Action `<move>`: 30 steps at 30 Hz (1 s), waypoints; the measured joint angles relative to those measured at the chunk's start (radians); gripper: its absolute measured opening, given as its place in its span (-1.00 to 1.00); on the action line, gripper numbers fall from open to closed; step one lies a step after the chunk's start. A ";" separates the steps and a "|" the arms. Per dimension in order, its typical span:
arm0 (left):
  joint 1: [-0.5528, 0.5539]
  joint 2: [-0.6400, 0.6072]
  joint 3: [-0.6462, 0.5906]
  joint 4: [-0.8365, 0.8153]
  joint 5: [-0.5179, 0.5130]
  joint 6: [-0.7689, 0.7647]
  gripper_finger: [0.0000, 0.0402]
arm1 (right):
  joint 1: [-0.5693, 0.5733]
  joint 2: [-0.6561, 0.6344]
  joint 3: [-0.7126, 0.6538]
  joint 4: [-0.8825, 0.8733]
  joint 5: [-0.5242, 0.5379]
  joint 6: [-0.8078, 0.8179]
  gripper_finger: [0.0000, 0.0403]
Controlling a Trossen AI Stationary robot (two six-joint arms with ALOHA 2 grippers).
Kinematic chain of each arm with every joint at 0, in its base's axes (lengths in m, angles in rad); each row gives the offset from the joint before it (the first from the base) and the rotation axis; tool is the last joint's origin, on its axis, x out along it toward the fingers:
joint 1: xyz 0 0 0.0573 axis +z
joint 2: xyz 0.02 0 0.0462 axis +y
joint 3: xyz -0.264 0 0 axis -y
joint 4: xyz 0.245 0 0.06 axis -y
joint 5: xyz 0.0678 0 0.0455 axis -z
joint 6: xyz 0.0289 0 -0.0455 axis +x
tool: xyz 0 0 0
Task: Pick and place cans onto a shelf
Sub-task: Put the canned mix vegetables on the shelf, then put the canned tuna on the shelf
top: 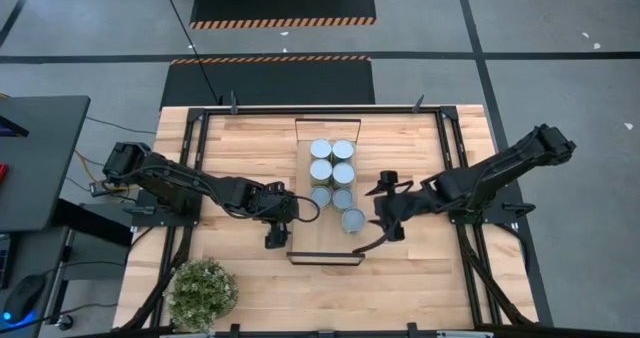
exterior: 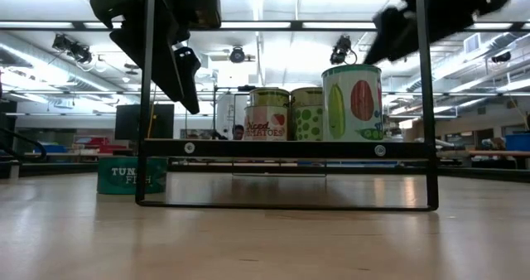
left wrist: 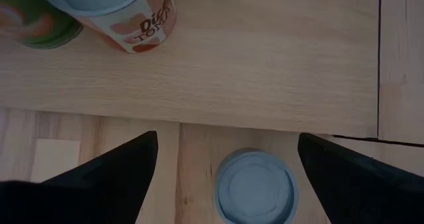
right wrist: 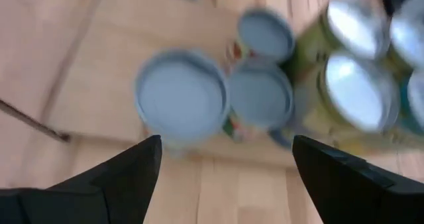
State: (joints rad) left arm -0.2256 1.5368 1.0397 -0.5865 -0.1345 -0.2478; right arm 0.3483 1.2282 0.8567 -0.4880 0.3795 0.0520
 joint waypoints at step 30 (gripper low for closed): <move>-0.007 0.000 0.000 -0.122 0.114 -0.034 0.85 | -0.034 0.078 -0.094 0.245 0.027 0.032 0.73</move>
State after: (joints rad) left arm -0.2330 1.5368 1.0397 -0.7083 -0.0203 -0.2814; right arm 0.3145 1.3061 0.7632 -0.2429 0.4061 0.0842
